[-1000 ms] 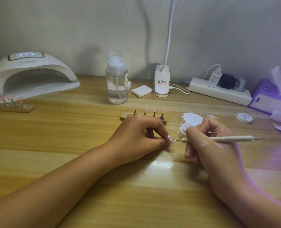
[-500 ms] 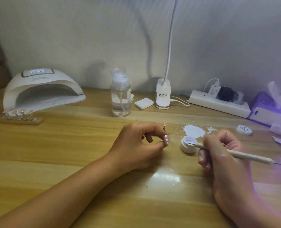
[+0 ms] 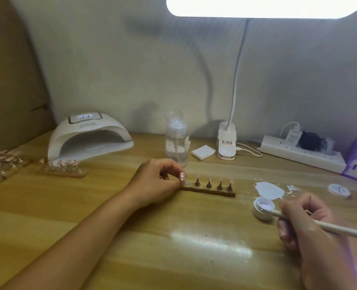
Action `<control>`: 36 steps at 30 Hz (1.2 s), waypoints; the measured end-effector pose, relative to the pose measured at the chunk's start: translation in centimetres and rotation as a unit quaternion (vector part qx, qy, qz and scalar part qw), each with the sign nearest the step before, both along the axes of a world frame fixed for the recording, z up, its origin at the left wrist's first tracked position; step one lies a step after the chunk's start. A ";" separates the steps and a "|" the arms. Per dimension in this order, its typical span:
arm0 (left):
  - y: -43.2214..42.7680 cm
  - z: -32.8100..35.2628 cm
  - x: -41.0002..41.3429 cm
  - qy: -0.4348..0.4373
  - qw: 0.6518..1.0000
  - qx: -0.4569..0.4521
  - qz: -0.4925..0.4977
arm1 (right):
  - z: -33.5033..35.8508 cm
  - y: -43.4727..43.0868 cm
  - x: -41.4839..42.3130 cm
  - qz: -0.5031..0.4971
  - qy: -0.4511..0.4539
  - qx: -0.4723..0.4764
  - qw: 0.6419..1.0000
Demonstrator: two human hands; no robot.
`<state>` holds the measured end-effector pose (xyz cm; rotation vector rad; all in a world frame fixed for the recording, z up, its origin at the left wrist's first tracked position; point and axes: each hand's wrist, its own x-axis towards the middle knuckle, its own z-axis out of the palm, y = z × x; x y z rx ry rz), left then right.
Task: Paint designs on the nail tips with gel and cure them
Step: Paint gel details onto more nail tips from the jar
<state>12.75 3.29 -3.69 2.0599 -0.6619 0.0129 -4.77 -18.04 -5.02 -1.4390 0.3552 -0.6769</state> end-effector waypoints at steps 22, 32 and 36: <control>-1.0 -1.3 0.3 0.006 0.999 0.028 -0.032 | -0.3 0.0 0.0 0.000 -0.009 -0.002 1.000; -1.1 -1.6 0.0 -0.023 0.998 0.053 -0.016 | 0.1 0.2 -0.1 -0.007 -0.018 0.028 0.999; -1.0 -1.3 0.1 0.002 0.999 0.045 -0.030 | 0.2 0.3 -0.2 -0.002 -0.016 0.032 0.999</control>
